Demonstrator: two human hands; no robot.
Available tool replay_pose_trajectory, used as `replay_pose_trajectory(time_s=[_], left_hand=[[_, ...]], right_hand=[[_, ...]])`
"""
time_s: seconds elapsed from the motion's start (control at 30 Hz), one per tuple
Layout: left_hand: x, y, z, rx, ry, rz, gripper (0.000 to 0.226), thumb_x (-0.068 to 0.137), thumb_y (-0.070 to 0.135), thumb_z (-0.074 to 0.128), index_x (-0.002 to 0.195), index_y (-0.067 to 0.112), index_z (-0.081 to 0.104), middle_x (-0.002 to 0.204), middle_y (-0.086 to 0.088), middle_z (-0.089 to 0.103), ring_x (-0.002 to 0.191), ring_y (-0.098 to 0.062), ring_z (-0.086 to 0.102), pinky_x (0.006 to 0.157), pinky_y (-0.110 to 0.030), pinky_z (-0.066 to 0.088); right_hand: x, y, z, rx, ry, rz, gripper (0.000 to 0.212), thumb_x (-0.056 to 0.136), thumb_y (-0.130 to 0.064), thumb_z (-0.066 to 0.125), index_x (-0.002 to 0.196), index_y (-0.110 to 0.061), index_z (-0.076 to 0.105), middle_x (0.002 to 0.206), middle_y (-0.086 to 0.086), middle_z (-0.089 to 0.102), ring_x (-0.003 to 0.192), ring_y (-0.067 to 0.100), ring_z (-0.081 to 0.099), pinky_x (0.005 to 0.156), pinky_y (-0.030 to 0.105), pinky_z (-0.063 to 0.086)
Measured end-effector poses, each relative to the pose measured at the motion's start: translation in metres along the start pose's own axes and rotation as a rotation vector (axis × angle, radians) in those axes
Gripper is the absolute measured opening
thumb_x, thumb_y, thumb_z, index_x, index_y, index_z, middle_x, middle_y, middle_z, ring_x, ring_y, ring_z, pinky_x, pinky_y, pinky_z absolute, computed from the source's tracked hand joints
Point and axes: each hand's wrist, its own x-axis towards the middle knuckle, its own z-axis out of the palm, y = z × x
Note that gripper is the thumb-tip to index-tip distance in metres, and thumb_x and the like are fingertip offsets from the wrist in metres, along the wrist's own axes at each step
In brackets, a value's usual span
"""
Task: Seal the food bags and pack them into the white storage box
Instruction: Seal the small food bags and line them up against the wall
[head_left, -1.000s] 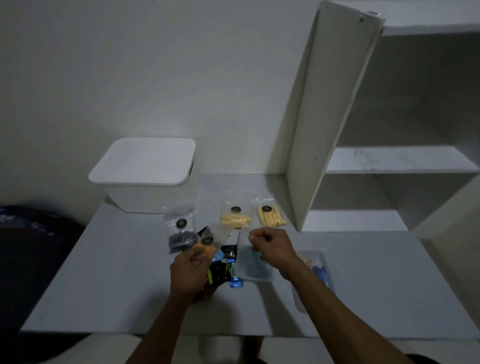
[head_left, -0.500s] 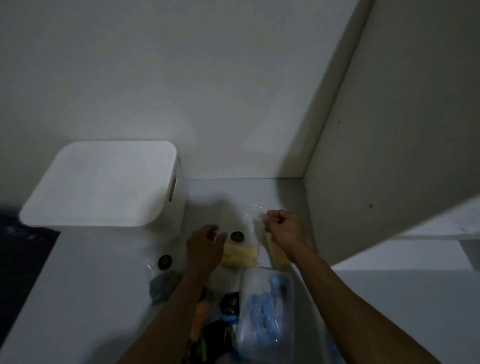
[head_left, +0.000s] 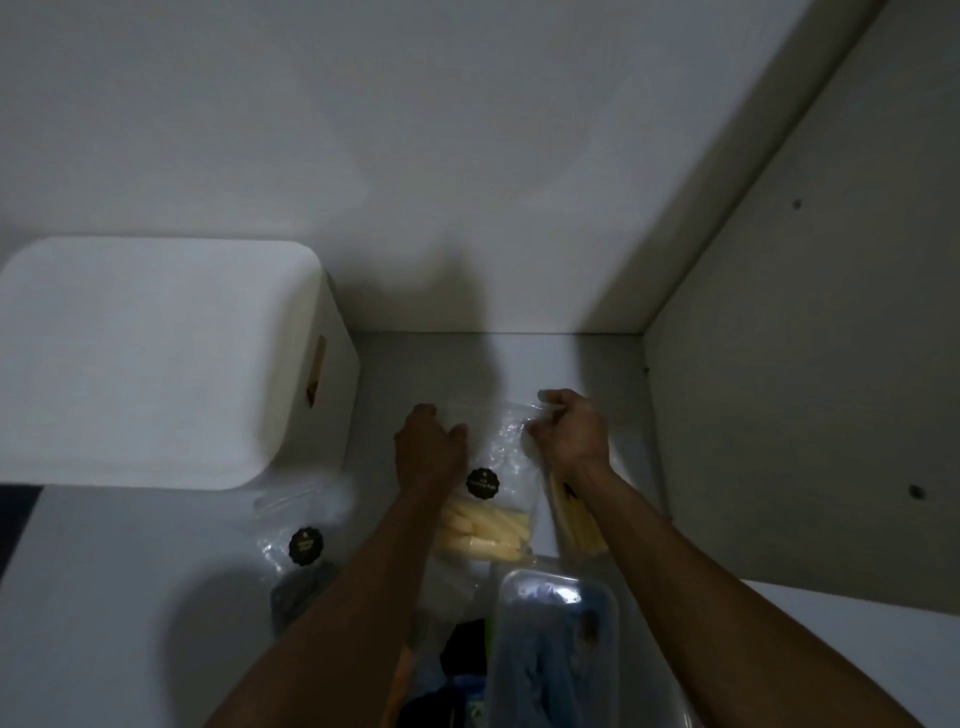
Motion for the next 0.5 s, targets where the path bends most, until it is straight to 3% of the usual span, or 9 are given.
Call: replay_pose_trajectory(time_s=[0.13,0.27,0.33,0.5], left_hand=[[-0.009,0.005,-0.013,-0.089,0.069,-0.014,0.036,0.083,0.027,0.073,0.114,0.008,0.065,0.105,-0.014,0.071,0.104,-0.028,0.064,0.089,-0.029,0.045],[-0.035,0.008,-0.035,-0.213,0.107,0.081,0.02,0.088,0.027,0.069,0.095,0.009,0.071,0.084,-0.004,0.071,0.083,-0.023,0.068,0.069,-0.025,0.047],[-0.051,0.011,-0.05,-0.307,0.115,0.123,0.017,0.09,0.026,0.067,0.089,0.01,0.07,0.076,-0.001,0.068,0.077,-0.022,0.067,0.061,-0.024,0.046],[-0.087,0.019,-0.09,-0.392,0.202,0.257,0.012,0.088,0.028,0.068,0.085,0.017,0.069,0.074,-0.001,0.069,0.072,-0.018,0.065,0.068,-0.03,0.051]], right_hand=[[-0.009,-0.01,-0.01,0.108,0.038,-0.019,0.029,0.078,-0.005,0.079,0.105,-0.014,0.073,0.073,-0.005,0.063,0.074,0.015,0.063,0.083,0.037,0.058],[-0.037,-0.031,-0.026,0.279,0.004,-0.013,0.012,0.081,-0.002,0.078,0.086,-0.008,0.07,0.074,0.003,0.064,0.064,0.013,0.058,0.058,0.02,0.052],[-0.055,-0.046,-0.034,0.376,-0.018,-0.047,0.01,0.082,-0.001,0.076,0.086,-0.006,0.069,0.074,0.007,0.064,0.063,0.012,0.056,0.053,0.015,0.05],[-0.102,-0.08,-0.054,0.449,-0.041,-0.144,0.013,0.084,-0.005,0.076,0.095,-0.001,0.071,0.07,0.004,0.061,0.06,0.011,0.053,0.044,0.012,0.041]])
